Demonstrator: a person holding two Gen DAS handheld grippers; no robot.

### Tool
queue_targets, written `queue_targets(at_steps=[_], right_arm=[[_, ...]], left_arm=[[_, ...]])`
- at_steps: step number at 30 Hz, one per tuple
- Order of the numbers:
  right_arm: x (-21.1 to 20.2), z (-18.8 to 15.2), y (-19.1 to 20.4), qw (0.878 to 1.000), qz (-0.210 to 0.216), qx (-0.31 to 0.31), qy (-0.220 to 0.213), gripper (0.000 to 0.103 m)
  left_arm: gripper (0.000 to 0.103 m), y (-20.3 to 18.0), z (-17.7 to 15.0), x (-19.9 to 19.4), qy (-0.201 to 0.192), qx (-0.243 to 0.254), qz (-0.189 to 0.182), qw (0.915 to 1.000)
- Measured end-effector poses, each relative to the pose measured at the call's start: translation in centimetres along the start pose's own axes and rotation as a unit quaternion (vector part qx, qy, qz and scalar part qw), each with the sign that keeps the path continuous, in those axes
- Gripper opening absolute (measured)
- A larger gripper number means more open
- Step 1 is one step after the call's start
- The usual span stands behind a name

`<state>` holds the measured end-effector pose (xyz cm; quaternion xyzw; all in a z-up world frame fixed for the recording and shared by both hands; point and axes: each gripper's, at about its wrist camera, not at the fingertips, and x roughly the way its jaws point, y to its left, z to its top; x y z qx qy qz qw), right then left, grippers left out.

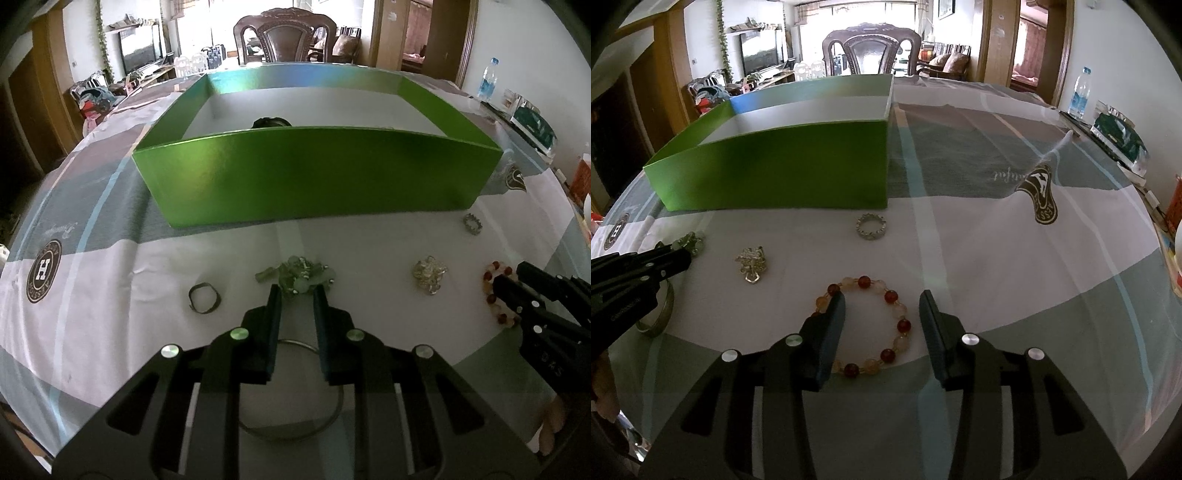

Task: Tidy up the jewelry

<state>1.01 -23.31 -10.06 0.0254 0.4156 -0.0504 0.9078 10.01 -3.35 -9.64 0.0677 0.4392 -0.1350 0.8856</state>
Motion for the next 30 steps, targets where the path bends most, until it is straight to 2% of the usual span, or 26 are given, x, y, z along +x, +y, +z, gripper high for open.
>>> queue_targets(at_steps=[8, 12, 14, 17, 18, 23, 30], right_arm=[[-0.1, 0.0, 0.1, 1.0, 0.001, -0.003, -0.002, 0.04], [-0.2, -0.1, 0.7, 1.0, 0.018, -0.02, -0.006, 0.016], [-0.3, 0.0, 1.1, 0.999, 0.02, -0.027, -0.008, 0.01], [-0.3, 0.0, 1.3, 0.999, 0.018, -0.027, -0.009, 0.009], [-0.3, 0.0, 1.2, 0.999, 0.023, -0.024, -0.008, 0.009], [-0.5, 0.0, 1.1, 0.999, 0.05, -0.017, -0.001, 0.008], [-2.7, 1.2, 0.3, 0.998, 0.052, -0.006, -0.03, 0.008]], left_arm=[[0.018, 0.0, -0.4, -0.1, -0.008, 0.002, 0.001, 1.0], [0.013, -0.1, -0.4, -0.1, -0.009, 0.003, -0.001, 1.0], [0.009, -0.1, -0.5, -0.2, -0.008, 0.002, -0.003, 1.0], [0.005, -0.1, -0.5, -0.3, -0.008, 0.001, -0.003, 1.0], [0.001, -0.1, -0.5, -0.3, -0.006, 0.0, -0.006, 1.0], [0.001, -0.1, -0.5, -0.4, -0.003, -0.005, -0.011, 0.9999], [0.001, 1.5, -0.4, -2.0, -0.021, -0.023, -0.01, 0.9995]])
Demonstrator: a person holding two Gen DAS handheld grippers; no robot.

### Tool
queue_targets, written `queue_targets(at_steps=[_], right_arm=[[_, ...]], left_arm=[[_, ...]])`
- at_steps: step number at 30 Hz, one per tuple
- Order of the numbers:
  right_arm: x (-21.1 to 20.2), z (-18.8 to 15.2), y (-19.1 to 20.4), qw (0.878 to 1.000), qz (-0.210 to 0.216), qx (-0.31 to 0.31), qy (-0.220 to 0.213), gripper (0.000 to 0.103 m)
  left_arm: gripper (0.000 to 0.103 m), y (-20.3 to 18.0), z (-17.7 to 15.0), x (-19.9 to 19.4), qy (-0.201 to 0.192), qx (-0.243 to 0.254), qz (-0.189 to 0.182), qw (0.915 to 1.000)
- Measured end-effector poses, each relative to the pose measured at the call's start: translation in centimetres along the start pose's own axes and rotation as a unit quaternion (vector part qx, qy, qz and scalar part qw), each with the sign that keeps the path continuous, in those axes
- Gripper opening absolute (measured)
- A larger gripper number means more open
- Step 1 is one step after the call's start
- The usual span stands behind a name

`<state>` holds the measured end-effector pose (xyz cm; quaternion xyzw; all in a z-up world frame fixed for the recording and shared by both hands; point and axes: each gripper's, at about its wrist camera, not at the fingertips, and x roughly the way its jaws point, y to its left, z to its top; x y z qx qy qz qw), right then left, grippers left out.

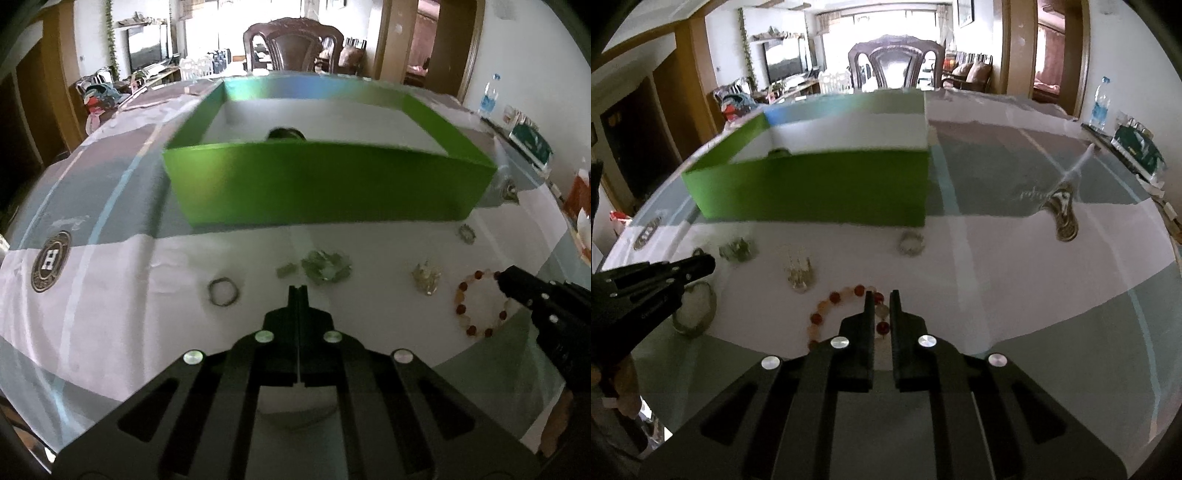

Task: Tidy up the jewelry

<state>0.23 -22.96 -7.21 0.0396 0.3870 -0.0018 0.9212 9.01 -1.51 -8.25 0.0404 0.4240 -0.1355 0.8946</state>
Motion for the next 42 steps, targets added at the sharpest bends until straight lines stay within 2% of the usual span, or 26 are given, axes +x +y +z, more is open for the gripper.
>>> queue_targets(at_steps=[6, 11, 12, 14, 15, 16, 17, 18, 20, 21, 22, 24, 28, 34, 37, 42], right_arm=[[-2.0, 0.7, -0.3, 1.0, -0.003, 0.006, -0.028, 0.008], [-1.1, 0.3, -0.4, 1.0, 0.0, 0.002, -0.014, 0.008], [-0.9, 0.2, -0.3, 1.0, 0.001, 0.003, -0.01, 0.008], [-0.5, 0.0, -0.1, 1.0, 0.004, 0.005, -0.005, 0.008], [-0.3, 0.0, -0.1, 1.0, 0.006, 0.006, -0.001, 0.008], [-0.2, -0.1, -0.1, 1.0, 0.007, 0.006, 0.0, 0.008], [-0.1, -0.2, -0.1, 1.0, 0.008, 0.006, 0.002, 0.008], [0.0, -0.2, -0.2, 1.0, 0.008, 0.007, 0.004, 0.008], [0.2, -0.3, -0.3, 1.0, 0.009, 0.009, 0.007, 0.008], [0.3, -0.4, -0.3, 1.0, 0.009, 0.01, 0.01, 0.008], [0.4, -0.5, -0.3, 1.0, 0.01, 0.011, 0.011, 0.008], [0.5, -0.5, -0.2, 1.0, 0.012, 0.011, 0.013, 0.008], [0.0, -0.3, 0.1, 1.0, 0.015, 0.009, 0.004, 0.008], [-1.9, 2.0, 0.6, 0.999, 0.016, -0.001, -0.029, 0.008], [-3.0, 3.8, 1.2, 0.998, 0.022, -0.012, -0.053, 0.008], [-4.1, 8.4, 1.8, 0.993, 0.044, -0.01, -0.104, 0.008]], left_arm=[[0.0, 1.1, 0.3, -2.2, -0.022, -0.01, 0.001, 0.9997], [0.001, 1.1, 0.6, -2.0, -0.019, -0.005, -0.007, 0.9998], [0.005, 1.0, 0.7, -1.8, -0.019, -0.002, -0.007, 0.9998], [0.023, 0.1, 1.3, -1.0, -0.019, 0.014, -0.012, 0.9996], [0.044, -0.1, 1.5, -0.6, -0.018, 0.02, -0.012, 0.9996], [0.057, -0.6, 1.8, 0.1, -0.019, 0.026, -0.007, 0.9995], [0.058, -1.0, 2.1, 0.7, -0.02, 0.031, -0.001, 0.9993], [0.057, -1.3, 2.3, 1.4, -0.014, 0.038, 0.003, 0.9992], [0.038, -1.7, 2.5, 2.5, 0.001, 0.041, -0.001, 0.9991], [0.022, -1.6, 2.6, 3.1, 0.015, 0.036, -0.004, 0.9992], [0.016, -1.5, 2.5, 3.0, 0.007, 0.035, 0.003, 0.9994], [0.012, -1.5, 2.3, 2.8, 0.01, 0.037, 0.002, 0.9993], [0.01, -0.7, 2.0, 1.8, 0.009, 0.025, -0.004, 0.9996], [0.01, 0.6, 3.5, -2.7, -0.037, 0.011, -0.018, 0.9991], [0.01, 0.9, 4.9, -4.3, -0.056, 0.014, -0.022, 0.9981], [0.01, 0.6, 8.4, -5.0, -0.078, 0.021, -0.005, 0.9967]])
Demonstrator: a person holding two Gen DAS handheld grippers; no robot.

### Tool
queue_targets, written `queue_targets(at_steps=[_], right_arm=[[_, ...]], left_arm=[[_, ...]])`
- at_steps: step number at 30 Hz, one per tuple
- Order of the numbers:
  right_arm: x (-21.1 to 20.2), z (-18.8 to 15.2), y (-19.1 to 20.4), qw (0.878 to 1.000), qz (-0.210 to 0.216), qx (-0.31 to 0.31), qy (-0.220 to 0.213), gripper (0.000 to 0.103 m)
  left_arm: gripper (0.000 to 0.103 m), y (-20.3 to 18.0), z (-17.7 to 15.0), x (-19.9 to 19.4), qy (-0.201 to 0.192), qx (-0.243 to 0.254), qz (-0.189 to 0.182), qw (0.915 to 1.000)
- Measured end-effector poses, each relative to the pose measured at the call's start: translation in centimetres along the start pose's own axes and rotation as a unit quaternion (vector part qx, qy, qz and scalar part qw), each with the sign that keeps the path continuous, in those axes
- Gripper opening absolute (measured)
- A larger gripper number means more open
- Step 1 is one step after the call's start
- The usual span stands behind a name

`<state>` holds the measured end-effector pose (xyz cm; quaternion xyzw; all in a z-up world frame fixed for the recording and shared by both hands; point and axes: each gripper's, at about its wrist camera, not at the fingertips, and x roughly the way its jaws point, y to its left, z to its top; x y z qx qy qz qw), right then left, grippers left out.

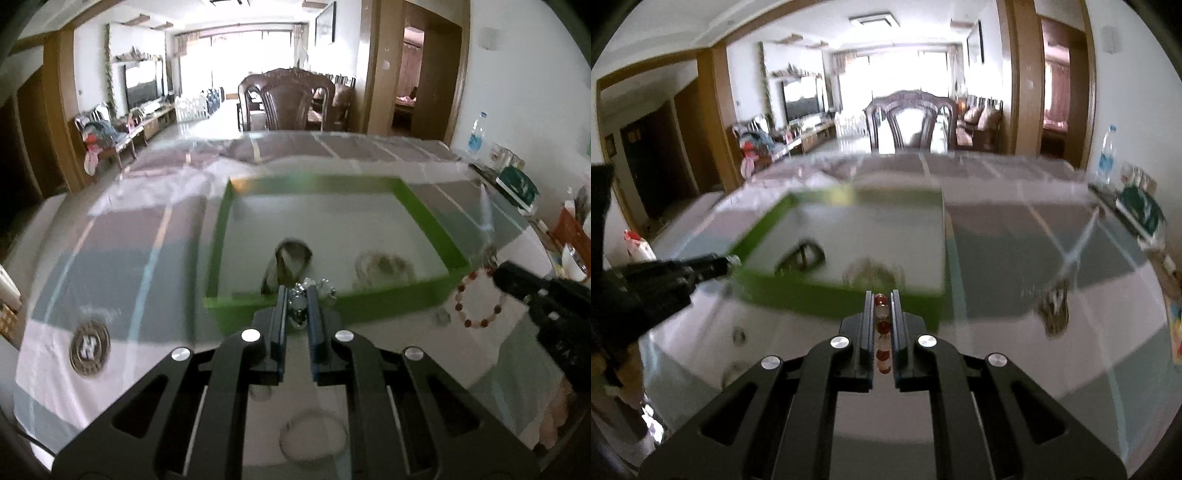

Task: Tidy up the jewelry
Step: 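Carry the bracelet and charm into the green box and open both tools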

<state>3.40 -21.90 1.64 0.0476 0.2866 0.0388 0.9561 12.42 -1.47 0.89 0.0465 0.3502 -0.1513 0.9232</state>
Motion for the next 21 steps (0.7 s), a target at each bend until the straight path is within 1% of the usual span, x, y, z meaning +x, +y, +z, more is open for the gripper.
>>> queue_targets(at_steps=[2, 4, 6, 8, 12, 16, 18, 19, 20, 21], right_arm=[[1.0, 1.7, -0.1, 1.0, 0.016, 0.01, -0.012, 0.008], [2.6, 2.7, -0.1, 1.0, 0.003, 0.012, -0.005, 0.008], [4.8, 3.4, -0.2, 1.0, -0.002, 0.016, 0.012, 0.008], [7.2, 3.7, -0.7, 0.999, 0.008, 0.034, 0.037, 0.008], [10.2, 4.0, -1.2, 0.996, 0.022, 0.054, 0.063, 0.008], [11.0, 4.3, 0.2, 0.995, 0.052, 0.056, 0.07, 0.008], [11.3, 4.3, 1.0, 0.995, 0.049, 0.053, 0.074, 0.008], [11.4, 4.3, 1.3, 0.995, 0.044, 0.052, 0.075, 0.008], [11.5, 4.2, 1.3, 0.995, 0.039, 0.053, 0.076, 0.016], [11.4, 4.1, 1.3, 0.995, 0.04, 0.056, 0.079, 0.039]], left_arm=[[0.01, 0.0, 1.5, 1.2, 0.001, -0.003, 0.007, 1.0], [0.01, 0.1, 2.7, 2.8, 0.005, -0.002, 0.02, 0.9998], [0.01, 0.6, 3.4, 4.4, 0.014, -0.009, 0.03, 0.9994], [0.01, 1.3, 4.0, 6.2, 0.026, -0.017, 0.037, 0.9988], [0.01, 2.0, 4.2, 7.9, 0.037, -0.026, 0.04, 0.9982], [0.01, 1.9, 3.7, 8.5, 0.043, -0.025, 0.04, 0.9979], [0.012, 1.7, 3.5, 8.6, 0.045, -0.024, 0.04, 0.9979], [0.014, 1.7, 3.5, 8.7, 0.044, -0.023, 0.041, 0.9979], [0.02, 1.7, 3.3, 8.5, 0.041, -0.022, 0.043, 0.998], [0.035, 1.8, 3.3, 8.4, 0.04, -0.022, 0.045, 0.998]])
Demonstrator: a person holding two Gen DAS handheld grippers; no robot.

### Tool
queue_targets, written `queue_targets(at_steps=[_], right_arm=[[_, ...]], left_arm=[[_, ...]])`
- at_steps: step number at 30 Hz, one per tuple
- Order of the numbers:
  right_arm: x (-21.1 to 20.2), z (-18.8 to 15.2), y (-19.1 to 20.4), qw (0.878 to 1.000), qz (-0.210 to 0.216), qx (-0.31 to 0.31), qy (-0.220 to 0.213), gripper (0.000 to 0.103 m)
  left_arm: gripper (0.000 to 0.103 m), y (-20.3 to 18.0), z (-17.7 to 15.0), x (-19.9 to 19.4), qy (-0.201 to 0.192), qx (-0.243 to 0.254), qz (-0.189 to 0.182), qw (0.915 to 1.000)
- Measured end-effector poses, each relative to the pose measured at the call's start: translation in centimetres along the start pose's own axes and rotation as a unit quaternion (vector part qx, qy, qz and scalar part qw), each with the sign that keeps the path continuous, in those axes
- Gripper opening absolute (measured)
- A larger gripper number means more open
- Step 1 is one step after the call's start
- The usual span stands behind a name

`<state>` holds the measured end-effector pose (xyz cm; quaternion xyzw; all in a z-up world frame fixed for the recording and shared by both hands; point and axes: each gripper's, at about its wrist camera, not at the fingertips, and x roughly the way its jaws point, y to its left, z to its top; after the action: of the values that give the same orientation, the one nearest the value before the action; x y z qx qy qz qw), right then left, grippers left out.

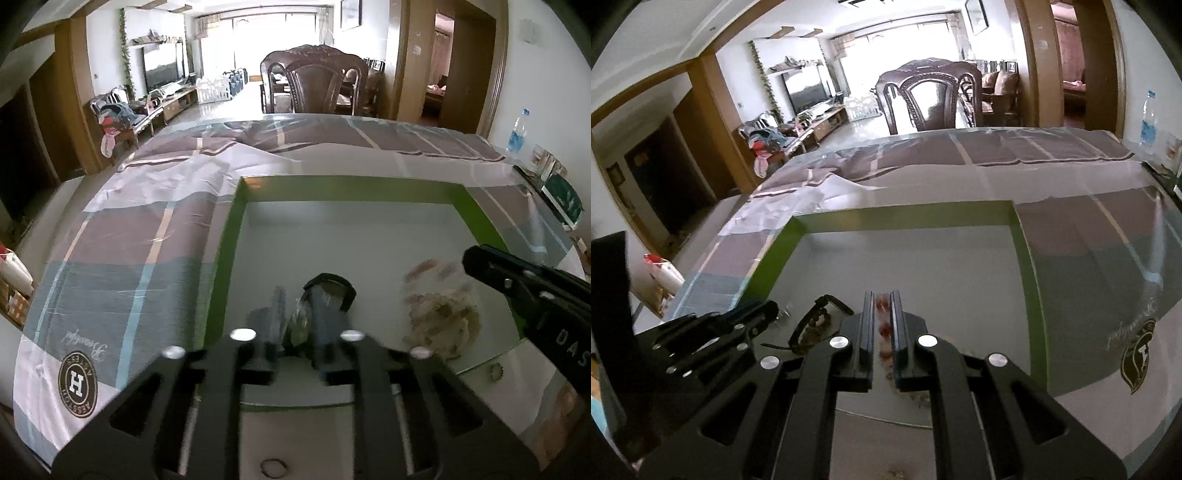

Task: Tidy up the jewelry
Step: 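Carry the bracelet and charm into the green box and open both tools, then withdraw both tools from the box toward the gold charm and wire bangle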

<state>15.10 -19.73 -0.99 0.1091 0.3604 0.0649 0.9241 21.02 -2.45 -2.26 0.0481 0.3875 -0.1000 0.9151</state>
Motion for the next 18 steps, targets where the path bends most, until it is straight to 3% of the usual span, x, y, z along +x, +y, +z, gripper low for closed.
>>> queue_targets(at_steps=[1, 2, 8, 11, 14, 16, 18], right_arm=[[-0.2, -0.2, -0.2, 1.0, 0.004, 0.006, -0.001, 0.052], [-0.9, -0.6, -0.6, 1.0, 0.004, 0.015, -0.01, 0.061], [-6.0, -4.9, -1.4, 0.999, -0.032, -0.017, -0.016, 0.061], [-7.8, -8.2, -1.7, 0.998, -0.053, -0.03, -0.009, 0.061], [-6.8, -10.5, -1.8, 0.999, -0.039, -0.029, 0.025, 0.061], [-5.5, -11.4, -1.3, 0.998, -0.036, -0.037, 0.046, 0.061], [-4.1, -12.0, -0.8, 0.997, -0.036, -0.038, 0.065, 0.061]], left_arm=[[0.041, 0.2, -0.2, -0.4, -0.005, 0.0, 0.003, 1.0], [0.041, 0.4, -0.4, -0.8, -0.009, 0.0, 0.006, 0.9999], [0.042, 1.7, -4.7, -4.7, -0.014, 0.005, 0.023, 0.9996], [0.047, 2.2, -7.9, -6.1, -0.007, 0.006, 0.024, 0.9997], [0.054, 2.1, -10.4, -6.9, 0.006, 0.011, 0.028, 0.9995], [0.064, 1.8, -12.0, -7.3, 0.016, 0.016, 0.023, 0.9995], [0.069, 1.2, -13.8, -7.8, 0.03, 0.027, 0.003, 0.9992]])
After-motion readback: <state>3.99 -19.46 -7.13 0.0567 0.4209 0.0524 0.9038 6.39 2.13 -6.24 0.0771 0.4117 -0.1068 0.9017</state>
